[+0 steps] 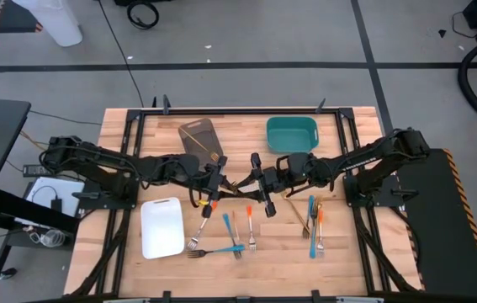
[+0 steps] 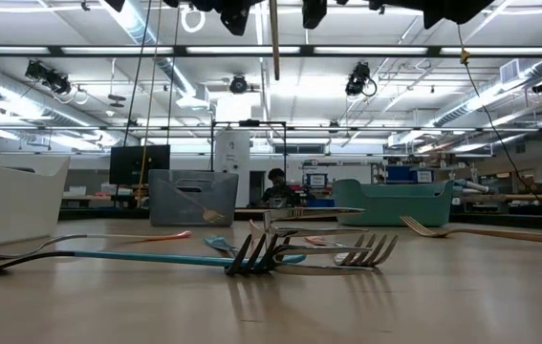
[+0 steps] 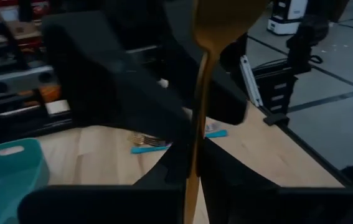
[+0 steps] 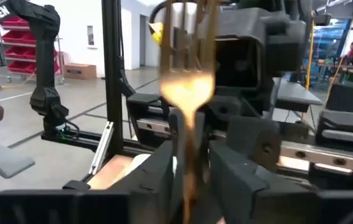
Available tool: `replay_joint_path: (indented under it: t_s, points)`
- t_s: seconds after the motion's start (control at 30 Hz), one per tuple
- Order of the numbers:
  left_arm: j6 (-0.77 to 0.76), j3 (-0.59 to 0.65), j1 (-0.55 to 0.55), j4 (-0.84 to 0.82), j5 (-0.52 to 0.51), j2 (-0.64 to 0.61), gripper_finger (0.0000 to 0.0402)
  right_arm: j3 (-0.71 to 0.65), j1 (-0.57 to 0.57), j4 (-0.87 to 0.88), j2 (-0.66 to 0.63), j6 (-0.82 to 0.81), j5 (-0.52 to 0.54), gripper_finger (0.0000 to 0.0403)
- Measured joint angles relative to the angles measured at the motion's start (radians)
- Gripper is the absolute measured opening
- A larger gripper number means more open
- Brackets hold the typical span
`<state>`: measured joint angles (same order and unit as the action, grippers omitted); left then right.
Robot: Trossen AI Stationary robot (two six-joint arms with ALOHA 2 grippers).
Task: Sort silverware by color (type)
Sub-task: Put the gold fork into the black bin
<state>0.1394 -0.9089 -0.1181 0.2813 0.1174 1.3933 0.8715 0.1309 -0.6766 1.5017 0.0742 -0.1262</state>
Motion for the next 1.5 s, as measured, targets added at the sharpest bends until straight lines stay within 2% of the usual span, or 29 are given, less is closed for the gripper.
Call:
replay_joint_path:
  t_s: [0.17, 0.33, 0.77, 0.9, 1.1, 1.5]
  points:
    - [-0.015, 0.000, -0.004, -0.048, 0.008, -0.001, 0.0030, 0.000, 0.000, 0.023, -0.020, -0.007, 0.015, 0.0166]
    - [-0.015, -0.001, -0.002, -0.124, -0.027, -0.055, 0.0030, 0.000, 0.002, 0.093, -0.043, -0.012, 0.056, 0.0186]
    - [0.041, -0.001, 0.023, -0.320, -0.186, -0.202, 0.0030, 0.000, 0.017, 0.183, -0.077, -0.018, 0.174, 0.0189]
    - [0.093, -0.001, 0.041, -0.388, -0.251, -0.208, 0.0030, 0.000, 0.019, 0.232, -0.076, -0.038, 0.198, 0.0189]
    - [0.164, 0.000, 0.096, -0.496, -0.306, -0.204, 0.0029, 0.000, 0.044, 0.294, -0.064, -0.050, 0.288, 0.0189]
    - [0.378, 0.000, 0.176, -0.633, -0.560, -0.203, 0.0029, 0.000, 0.101, 0.372, -0.046, -0.096, 0.444, 0.0187]
